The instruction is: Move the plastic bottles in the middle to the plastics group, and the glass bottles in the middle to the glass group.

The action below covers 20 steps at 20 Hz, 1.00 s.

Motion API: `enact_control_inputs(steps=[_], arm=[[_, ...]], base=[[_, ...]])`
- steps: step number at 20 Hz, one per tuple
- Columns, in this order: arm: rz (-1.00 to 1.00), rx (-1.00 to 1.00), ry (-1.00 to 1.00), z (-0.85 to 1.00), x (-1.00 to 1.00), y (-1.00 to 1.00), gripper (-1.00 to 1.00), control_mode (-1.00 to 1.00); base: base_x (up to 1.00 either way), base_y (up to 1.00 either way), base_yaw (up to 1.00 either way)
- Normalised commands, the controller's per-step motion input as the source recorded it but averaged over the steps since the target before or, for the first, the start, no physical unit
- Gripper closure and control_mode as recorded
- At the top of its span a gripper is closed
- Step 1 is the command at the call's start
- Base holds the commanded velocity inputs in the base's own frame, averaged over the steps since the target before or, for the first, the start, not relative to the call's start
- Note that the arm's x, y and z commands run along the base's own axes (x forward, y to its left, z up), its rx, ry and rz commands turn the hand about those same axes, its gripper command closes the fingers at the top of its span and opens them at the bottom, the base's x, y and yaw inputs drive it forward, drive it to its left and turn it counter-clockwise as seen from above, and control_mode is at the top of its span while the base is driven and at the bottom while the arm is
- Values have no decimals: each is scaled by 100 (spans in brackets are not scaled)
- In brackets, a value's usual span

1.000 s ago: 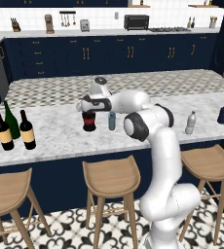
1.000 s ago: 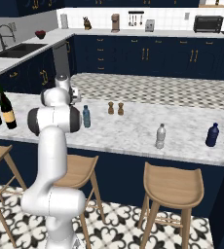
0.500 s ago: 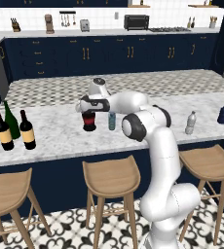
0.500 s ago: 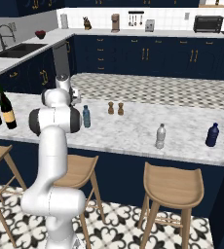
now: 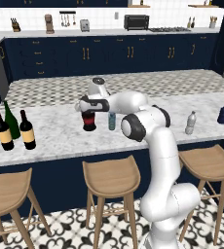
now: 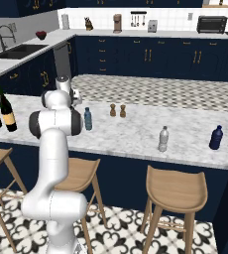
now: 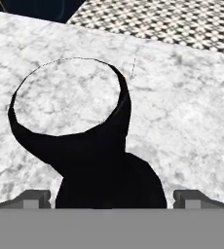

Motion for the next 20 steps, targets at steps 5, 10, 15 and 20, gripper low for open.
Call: enact_control_inputs(steps=[5,10,15,20], arm=[[0,0,-9,-2,0,0,-100,-100],[0,0,0,0,0,0,100,-100],[0,0,0,2,0,0,100,-100],[0,2,0,27,-26,1,100,-100]], base=[[0,0,0],[0,0,0],[0,0,0],[0,0,0]])
